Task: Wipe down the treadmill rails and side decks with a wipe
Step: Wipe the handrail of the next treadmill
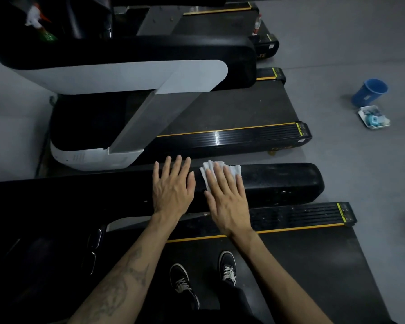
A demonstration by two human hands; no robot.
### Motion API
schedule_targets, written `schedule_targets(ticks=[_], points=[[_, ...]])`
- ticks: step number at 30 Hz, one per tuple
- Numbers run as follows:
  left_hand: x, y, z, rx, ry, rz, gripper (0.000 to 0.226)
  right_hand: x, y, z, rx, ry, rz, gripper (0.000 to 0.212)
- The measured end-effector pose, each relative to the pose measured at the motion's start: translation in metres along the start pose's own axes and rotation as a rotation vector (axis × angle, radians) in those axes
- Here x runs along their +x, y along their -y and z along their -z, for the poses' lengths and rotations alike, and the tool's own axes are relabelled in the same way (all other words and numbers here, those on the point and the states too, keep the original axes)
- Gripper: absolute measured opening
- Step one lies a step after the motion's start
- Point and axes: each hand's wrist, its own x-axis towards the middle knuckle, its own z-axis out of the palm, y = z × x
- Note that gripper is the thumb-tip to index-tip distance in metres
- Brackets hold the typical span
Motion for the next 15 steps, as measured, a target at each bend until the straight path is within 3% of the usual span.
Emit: schedule_targets(ticks=[5, 11, 15], points=[[0.001, -0.002, 0.0, 0.01, -0.004, 0.013, 0.058, -0.019, 0.027, -0.008, 0.055, -0.025, -0.151, 0.069], [0.001, 0.0, -0.002, 0.026, -0.012, -0.002, 0.058, 0.015, 0.001, 0.003, -0.035, 0.051, 0.011, 0.064], [-0.001, -0.001, -0.001, 0.018, -0.043, -0.011, 0.057, 0.004, 0.002, 0.004, 0.001, 0.018, -0.143, 0.066]])
